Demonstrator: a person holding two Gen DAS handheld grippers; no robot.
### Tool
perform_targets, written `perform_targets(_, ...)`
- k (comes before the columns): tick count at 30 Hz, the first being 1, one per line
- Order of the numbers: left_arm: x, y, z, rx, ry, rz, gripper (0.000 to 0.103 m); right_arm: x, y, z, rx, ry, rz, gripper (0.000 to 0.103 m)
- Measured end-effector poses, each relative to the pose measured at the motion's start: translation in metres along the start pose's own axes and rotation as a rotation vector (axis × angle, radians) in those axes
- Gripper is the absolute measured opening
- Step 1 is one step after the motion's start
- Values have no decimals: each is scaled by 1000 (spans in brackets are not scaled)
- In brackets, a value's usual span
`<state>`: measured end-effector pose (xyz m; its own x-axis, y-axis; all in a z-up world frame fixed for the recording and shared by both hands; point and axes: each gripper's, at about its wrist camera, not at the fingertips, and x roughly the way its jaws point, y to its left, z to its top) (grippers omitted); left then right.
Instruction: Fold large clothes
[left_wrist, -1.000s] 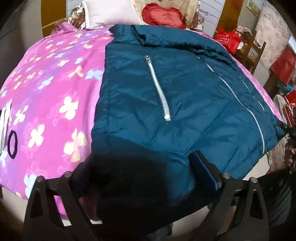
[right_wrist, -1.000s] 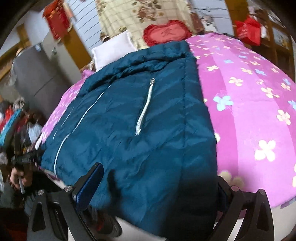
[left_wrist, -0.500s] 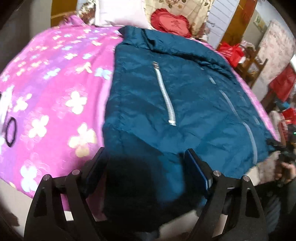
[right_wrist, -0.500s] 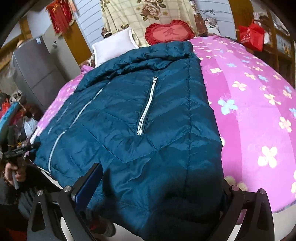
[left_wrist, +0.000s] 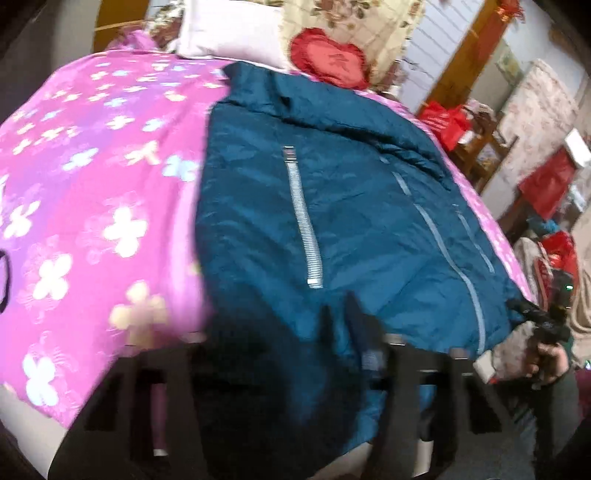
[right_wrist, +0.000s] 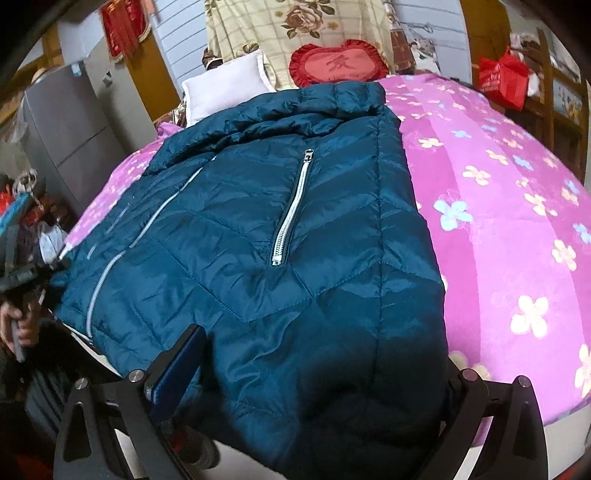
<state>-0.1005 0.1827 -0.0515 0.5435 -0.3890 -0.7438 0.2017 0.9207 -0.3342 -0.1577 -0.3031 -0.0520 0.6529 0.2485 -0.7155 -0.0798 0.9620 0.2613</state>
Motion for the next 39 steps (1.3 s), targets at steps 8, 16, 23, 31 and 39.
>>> perform_targets(8, 7, 6, -4, -27, 3, 2, 29, -3, -10, 4, 53, -25, -39, 48)
perform_targets(16, 16, -14, -6, 38, 3, 9, 67, -10, -6, 3, 34, -86, 25, 49)
perform_targets(23, 10, -2, -6, -39, -43, -2, 67, -3, -11, 3, 64, -52, 10, 46)
perform_targets(31, 17, 11, 4, -125, -19, -6, 16, 2, -3, 4, 32, -42, -7, 38)
perform_targets(39, -22, -4, 8, -60, -83, 36, 8, -20, 23, 0, -49, -101, -82, 13)
